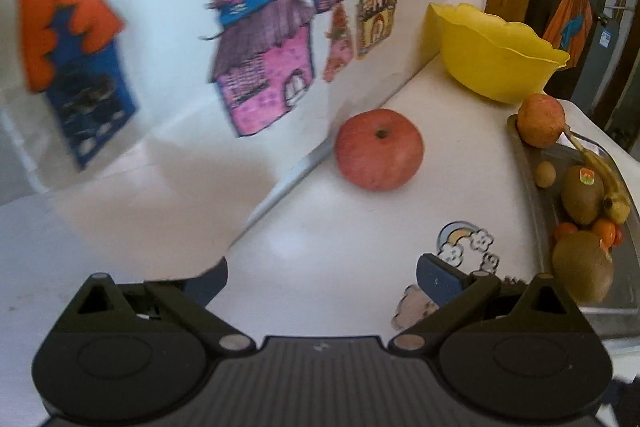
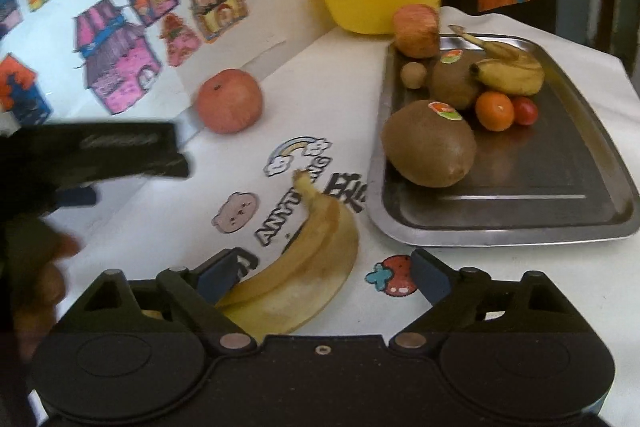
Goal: Organize fruits
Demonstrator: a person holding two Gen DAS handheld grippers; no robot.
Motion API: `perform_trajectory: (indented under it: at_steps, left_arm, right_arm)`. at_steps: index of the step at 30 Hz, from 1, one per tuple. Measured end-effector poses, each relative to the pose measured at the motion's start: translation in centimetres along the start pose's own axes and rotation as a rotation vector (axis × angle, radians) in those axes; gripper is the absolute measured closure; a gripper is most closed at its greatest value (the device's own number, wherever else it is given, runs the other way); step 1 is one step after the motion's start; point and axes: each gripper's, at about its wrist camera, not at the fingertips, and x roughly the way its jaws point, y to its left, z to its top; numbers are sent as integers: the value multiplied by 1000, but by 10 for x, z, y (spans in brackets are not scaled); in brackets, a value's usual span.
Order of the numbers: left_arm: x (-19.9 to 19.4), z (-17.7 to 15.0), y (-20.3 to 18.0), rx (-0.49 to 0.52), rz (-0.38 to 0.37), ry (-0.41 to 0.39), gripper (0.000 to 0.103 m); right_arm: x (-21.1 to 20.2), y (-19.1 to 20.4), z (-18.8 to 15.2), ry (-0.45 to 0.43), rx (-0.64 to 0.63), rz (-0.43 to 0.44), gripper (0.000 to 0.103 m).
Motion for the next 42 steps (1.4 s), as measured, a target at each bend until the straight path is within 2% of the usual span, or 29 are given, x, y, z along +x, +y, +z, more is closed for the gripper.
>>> perform_trajectory:
  at_steps: [7, 9, 14, 17, 23, 29, 31, 38, 42]
  left_arm:
    - [24, 23, -19, -113, -31, 75, 1]
    - [29, 29, -24, -132, -36, 88, 1]
    - [41, 44, -32, -171, -44, 126, 1]
    - [45, 52, -39, -149, -44, 124, 1]
    - [58, 69, -51, -84, 1, 126, 1]
    - [75, 83, -72, 105, 95, 137, 1]
    - [80, 85, -79, 139, 122, 133, 4]
    - [100, 94, -92, 115, 142, 116, 13]
    - [114, 97, -94, 124, 164, 113, 26]
  right_arm:
    - [0, -6, 4, 22, -13, 105, 14]
    - [0, -8, 5, 23, -15, 127, 18]
    - [2, -19, 8, 18, -20, 194, 18]
    - [2, -24, 7, 17, -15, 228, 21]
    - [3, -30, 9, 20, -11, 273, 24]
    - [3, -33, 9, 17, -9, 304, 24]
    - [3, -34, 8, 14, -5, 305, 24]
    - [2, -32, 6, 5, -17, 302, 24]
    - [2, -29, 6, -3, -14, 286, 24]
